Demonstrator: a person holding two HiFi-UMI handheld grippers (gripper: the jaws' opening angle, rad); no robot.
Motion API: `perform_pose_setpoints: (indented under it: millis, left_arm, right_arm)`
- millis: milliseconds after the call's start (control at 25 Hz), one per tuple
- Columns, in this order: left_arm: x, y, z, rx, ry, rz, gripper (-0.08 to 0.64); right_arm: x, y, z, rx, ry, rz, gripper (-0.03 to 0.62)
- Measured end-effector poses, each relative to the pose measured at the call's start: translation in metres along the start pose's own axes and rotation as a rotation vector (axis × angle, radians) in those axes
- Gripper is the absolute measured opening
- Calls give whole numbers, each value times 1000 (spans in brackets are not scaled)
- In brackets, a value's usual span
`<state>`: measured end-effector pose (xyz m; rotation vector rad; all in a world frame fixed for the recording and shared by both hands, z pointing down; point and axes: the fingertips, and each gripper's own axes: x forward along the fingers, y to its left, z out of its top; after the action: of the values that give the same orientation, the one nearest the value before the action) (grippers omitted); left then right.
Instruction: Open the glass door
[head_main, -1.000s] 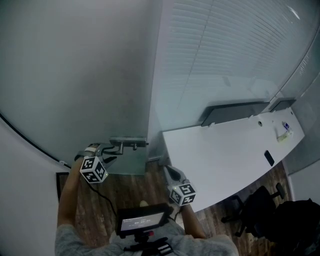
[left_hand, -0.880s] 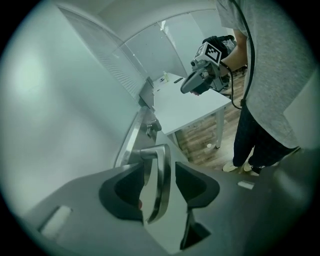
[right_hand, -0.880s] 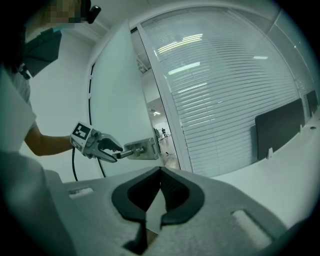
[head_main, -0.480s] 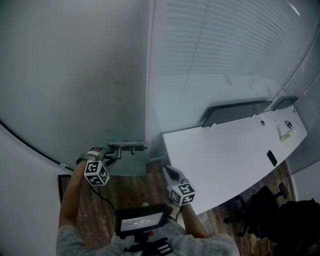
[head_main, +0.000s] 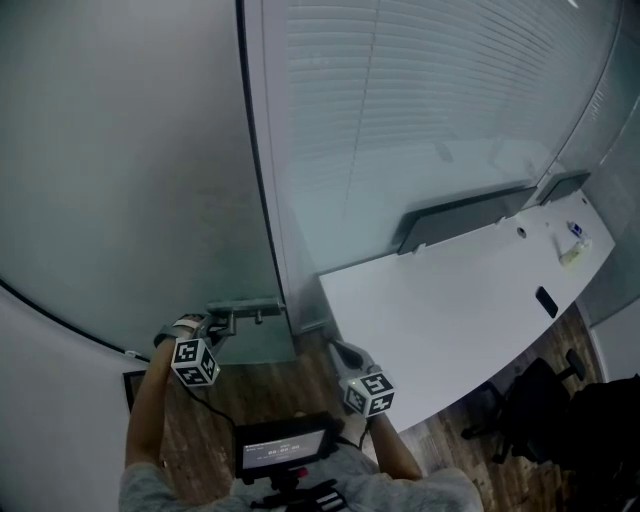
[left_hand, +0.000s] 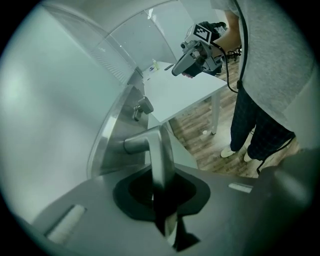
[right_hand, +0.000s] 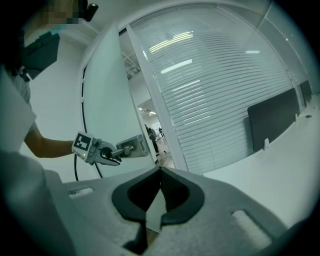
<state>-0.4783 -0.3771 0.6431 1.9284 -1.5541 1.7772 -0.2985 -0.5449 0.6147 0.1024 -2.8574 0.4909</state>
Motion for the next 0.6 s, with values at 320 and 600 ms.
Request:
perform_pose_setpoints:
  millis: [320, 600]
  left_arm:
    - [4, 3, 1, 10, -19, 29, 0]
    - [-2, -3, 3, 44, -19, 18, 0]
  right_arm:
    - [2, -2, 0, 1, -3, -26, 2]
    - [-10, 11, -1, -18, -8, -50, 2]
